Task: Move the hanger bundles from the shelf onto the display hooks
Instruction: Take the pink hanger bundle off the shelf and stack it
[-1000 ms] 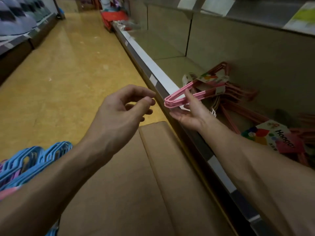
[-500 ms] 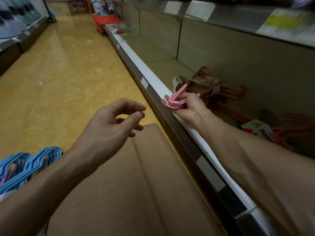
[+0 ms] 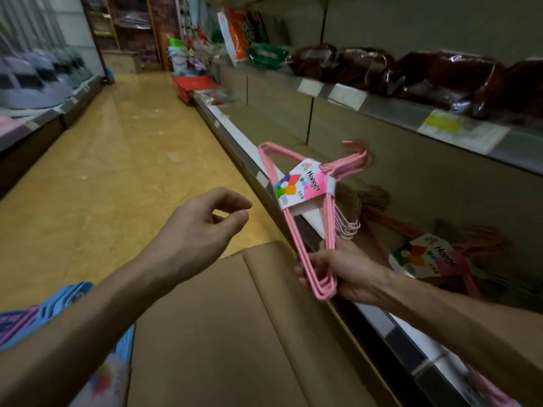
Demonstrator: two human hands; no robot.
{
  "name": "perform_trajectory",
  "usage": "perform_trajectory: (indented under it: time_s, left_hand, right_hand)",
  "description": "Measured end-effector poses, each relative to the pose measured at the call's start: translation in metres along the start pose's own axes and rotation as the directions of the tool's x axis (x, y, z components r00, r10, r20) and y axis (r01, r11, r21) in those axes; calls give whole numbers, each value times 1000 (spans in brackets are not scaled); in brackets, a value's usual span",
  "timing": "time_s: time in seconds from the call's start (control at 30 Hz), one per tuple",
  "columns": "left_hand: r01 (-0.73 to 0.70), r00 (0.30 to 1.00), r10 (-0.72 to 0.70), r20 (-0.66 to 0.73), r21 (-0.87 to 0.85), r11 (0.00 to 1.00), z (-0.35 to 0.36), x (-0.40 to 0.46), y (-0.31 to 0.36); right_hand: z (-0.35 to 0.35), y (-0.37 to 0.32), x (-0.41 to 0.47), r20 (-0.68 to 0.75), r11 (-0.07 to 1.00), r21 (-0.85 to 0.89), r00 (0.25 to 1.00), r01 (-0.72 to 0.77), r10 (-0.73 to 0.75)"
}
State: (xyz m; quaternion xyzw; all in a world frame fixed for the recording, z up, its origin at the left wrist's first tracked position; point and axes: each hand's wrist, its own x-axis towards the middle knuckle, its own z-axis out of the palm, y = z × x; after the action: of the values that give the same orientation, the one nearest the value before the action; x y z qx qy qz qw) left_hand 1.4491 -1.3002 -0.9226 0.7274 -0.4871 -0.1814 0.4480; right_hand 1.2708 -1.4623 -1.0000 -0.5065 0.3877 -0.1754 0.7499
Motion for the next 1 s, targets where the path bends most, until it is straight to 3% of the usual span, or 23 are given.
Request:
perform_trajectory:
  time_s: [0.13, 0.37, 0.5, 0.7, 1.0]
  left_hand:
    - [22, 998, -21, -54, 17, 1000, -24, -8, -2]
    - [102, 988, -98, -116, 37, 994, -64, -26, -10]
    - [166, 968, -146, -206, 84, 982, -85, -32, -17]
    - [219, 960, -201, -193, 75, 973, -104, -38, -18]
    - [88, 972, -47, -229, 168, 982, -104, -34, -5]
  right_hand:
    - [36, 13, -29, 82, 982, -190, 997, 16, -1]
    - [95, 33, -67, 248, 920, -390, 957, -44, 151]
    - [127, 40, -79, 289, 907, -420, 941, -41, 176]
    - [153, 44, -92, 320, 886, -461, 940, 45, 119]
    - [160, 46, -100, 333, 880, -459, 942, 120, 45]
